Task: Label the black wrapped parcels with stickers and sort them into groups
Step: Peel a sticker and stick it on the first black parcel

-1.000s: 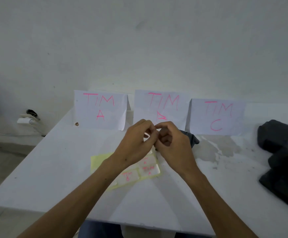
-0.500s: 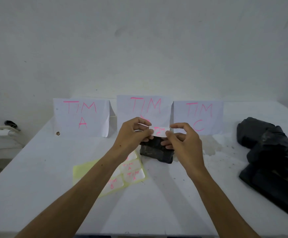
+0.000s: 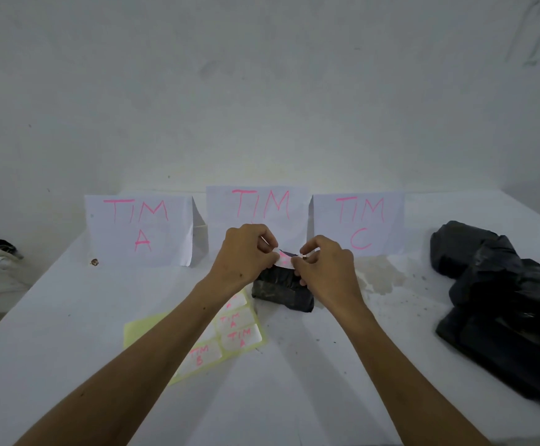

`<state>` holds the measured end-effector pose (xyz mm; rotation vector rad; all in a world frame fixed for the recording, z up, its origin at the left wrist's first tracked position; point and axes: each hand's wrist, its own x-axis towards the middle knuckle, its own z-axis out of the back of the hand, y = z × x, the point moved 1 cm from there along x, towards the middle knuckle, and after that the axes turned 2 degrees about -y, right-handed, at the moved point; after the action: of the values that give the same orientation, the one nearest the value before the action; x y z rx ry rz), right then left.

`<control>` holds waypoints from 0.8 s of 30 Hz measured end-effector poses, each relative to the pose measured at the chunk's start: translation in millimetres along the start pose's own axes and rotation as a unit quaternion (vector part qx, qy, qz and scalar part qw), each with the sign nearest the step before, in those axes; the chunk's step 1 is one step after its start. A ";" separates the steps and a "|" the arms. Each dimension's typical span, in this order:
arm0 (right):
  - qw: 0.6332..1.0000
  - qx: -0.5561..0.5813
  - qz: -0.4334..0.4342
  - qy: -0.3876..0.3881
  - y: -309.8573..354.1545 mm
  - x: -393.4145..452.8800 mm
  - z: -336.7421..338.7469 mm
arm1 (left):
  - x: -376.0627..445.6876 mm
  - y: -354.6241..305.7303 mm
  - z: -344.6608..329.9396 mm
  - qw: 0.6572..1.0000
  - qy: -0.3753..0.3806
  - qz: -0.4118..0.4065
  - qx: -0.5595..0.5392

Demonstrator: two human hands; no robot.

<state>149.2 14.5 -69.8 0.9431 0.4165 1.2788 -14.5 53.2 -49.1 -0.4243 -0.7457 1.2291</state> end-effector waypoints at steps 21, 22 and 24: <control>0.928 -0.212 0.307 -0.004 -55.7 -33.0 -15.1 | -39.6 52.1 -20.8 0.976 -0.020 -0.164 0.144; 0.928 -0.216 0.304 0.000 -60.3 -33.5 -15.2 | -43.5 53.8 -22.3 0.978 -0.020 -0.156 0.138; 0.935 -0.207 0.289 0.013 -66.6 -31.5 -14.1 | -51.4 53.3 -24.4 0.985 -0.007 -0.129 0.113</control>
<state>171.3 -9.7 -137.3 0.7027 -0.1348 1.8247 -41.3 22.9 -115.7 -0.1271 -0.6411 1.0586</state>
